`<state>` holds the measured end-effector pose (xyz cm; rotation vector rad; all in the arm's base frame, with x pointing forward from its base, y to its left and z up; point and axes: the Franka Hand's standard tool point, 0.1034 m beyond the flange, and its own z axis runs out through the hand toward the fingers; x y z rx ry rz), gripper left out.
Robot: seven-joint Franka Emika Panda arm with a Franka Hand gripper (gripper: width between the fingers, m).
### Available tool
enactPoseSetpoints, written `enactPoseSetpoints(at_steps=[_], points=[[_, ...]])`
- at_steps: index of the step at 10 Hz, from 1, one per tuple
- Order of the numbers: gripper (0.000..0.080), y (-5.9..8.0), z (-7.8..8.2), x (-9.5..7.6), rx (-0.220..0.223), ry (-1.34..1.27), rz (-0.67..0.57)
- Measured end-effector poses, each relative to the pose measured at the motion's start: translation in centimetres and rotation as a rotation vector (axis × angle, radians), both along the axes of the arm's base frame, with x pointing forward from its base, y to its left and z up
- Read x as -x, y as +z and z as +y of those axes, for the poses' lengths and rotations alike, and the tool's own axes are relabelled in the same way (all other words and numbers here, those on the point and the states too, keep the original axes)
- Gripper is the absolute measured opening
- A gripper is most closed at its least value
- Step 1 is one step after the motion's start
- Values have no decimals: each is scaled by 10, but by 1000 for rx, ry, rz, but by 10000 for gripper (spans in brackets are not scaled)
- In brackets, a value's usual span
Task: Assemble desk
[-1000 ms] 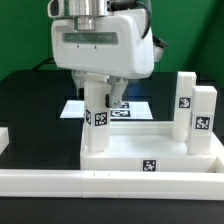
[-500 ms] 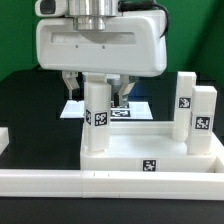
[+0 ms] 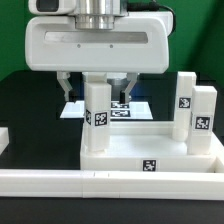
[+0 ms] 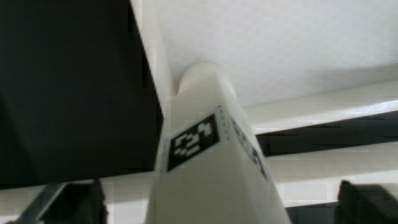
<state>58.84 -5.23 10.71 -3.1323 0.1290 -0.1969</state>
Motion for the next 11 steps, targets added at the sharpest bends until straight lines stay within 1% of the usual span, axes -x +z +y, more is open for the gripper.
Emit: enactPoseSetpoints(at_steps=[2,6,7,8,9,10,11], points=[[649,0,-1,1,24,172,3],[649,0,1,0,58,354,8],[530,0,1,1,67,402,10],[530,0,0,1,68,413,11],[395,-1,0,1,68,407,11],[288,-1,0,1,67,407,11],[288,-1,0,1,67,407,11]])
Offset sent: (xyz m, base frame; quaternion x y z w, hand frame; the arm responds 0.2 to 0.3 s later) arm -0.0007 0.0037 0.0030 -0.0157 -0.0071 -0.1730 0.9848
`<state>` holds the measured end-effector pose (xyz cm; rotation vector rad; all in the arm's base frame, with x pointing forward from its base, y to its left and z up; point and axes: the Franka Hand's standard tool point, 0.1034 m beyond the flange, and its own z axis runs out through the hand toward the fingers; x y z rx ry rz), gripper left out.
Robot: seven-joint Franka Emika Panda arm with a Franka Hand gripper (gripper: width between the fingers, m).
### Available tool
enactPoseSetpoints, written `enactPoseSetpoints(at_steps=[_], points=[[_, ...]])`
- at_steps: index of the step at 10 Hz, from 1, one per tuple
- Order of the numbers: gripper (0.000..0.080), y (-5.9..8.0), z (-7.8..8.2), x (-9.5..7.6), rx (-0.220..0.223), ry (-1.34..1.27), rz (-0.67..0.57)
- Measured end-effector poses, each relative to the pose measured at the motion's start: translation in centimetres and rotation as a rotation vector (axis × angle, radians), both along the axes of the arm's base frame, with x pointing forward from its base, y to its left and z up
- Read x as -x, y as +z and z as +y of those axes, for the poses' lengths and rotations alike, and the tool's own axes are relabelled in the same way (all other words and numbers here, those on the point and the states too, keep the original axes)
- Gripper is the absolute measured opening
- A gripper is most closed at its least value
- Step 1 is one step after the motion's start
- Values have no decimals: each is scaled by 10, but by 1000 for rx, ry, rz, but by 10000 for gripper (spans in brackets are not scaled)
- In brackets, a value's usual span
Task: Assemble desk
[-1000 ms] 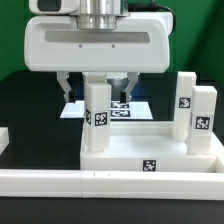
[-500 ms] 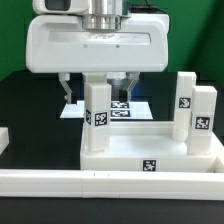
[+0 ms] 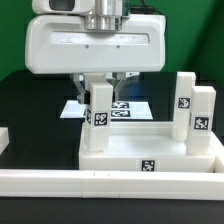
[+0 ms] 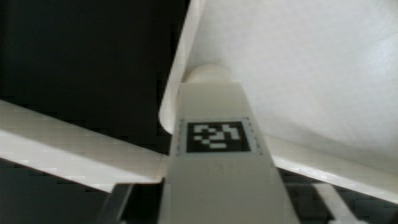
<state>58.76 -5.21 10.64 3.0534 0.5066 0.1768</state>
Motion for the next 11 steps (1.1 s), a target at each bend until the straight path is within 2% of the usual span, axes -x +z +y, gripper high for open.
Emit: enactPoseSetpoints(at_steps=[3,6,11], points=[[288,0,0,0,-7,-53,-1],[288,0,0,0,-29,-233,-5],[288,-1,-1,1,-93,-703,-15]])
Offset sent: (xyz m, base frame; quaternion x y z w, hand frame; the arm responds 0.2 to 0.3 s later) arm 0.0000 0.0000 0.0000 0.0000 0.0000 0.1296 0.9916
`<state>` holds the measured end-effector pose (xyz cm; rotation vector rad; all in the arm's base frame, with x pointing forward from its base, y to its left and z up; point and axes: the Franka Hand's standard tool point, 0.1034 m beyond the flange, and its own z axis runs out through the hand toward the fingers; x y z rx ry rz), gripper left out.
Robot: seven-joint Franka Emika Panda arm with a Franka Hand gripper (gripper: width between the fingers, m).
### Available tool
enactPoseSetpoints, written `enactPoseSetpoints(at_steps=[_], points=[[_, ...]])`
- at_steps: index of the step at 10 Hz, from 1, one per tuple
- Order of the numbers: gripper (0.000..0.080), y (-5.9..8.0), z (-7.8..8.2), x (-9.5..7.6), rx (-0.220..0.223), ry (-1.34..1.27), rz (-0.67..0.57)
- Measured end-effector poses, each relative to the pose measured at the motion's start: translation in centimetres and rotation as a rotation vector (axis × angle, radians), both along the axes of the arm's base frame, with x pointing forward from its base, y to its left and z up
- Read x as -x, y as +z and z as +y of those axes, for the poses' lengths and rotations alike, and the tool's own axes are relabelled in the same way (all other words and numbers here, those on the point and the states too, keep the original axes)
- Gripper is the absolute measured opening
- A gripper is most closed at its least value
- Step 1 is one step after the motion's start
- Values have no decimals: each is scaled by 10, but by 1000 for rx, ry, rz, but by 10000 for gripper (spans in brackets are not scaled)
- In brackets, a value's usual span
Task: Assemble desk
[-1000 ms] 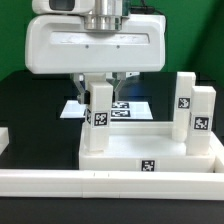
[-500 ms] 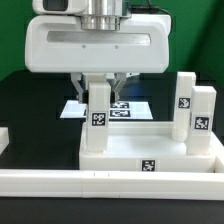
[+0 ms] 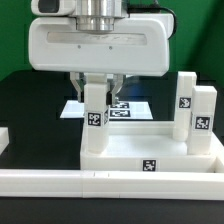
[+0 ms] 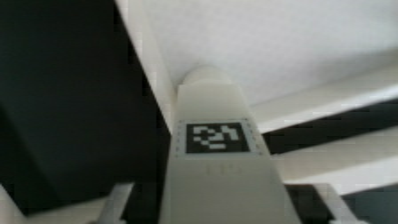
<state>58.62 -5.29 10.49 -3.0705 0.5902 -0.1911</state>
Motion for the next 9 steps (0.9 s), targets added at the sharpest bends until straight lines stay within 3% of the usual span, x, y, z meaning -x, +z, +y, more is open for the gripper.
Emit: enactPoseSetpoints(at_steps=[9], points=[[290,-1,5,3,-119,-712,25]])
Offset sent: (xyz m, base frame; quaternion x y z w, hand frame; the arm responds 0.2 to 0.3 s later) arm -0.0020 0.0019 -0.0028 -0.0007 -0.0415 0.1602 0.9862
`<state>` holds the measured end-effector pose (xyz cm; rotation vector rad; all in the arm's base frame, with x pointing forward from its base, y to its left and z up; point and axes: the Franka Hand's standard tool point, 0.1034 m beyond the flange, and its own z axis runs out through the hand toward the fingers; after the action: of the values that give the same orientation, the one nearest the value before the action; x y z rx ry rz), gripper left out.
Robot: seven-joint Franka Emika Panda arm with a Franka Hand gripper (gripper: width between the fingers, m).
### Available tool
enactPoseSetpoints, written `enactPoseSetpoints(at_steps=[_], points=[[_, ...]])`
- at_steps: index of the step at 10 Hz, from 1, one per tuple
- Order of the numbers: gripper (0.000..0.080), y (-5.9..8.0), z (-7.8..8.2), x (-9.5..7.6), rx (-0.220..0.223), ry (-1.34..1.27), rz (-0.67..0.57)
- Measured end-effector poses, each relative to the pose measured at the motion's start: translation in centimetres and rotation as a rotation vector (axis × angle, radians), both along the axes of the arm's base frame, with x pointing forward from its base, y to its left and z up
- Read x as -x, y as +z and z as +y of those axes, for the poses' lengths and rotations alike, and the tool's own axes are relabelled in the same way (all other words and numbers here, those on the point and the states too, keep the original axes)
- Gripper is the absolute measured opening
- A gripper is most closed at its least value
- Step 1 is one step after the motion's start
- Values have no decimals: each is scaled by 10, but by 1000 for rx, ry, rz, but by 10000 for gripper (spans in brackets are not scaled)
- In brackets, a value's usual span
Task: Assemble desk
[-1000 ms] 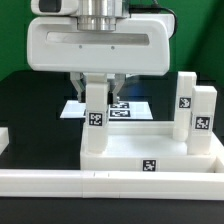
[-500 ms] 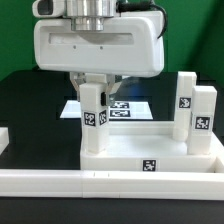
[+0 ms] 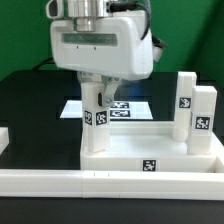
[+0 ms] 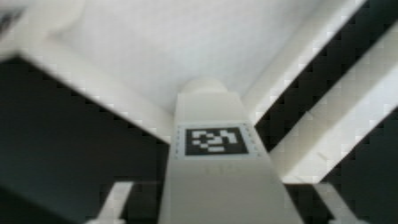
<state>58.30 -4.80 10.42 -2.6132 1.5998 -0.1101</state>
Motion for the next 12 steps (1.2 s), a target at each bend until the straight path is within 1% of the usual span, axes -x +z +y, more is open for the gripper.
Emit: enactPoseSetpoints(at_steps=[1,2,3,4,5,6,7,8,12], points=[[290,0,0,0,-4,-35,0],[290,0,0,0,-19,-114,-1],[370,-1,1,0,-29,-161,1],[506,-1,2,0,-25,-124,-1],[506,-1,2,0,-24,-106,-1],[619,-1,2,0,-14,-16,-3],[642,-2,2,0,-11,15,-4],[642,-2,2,0,8,130,-5],[649,-2,2,0,37,428,-13]])
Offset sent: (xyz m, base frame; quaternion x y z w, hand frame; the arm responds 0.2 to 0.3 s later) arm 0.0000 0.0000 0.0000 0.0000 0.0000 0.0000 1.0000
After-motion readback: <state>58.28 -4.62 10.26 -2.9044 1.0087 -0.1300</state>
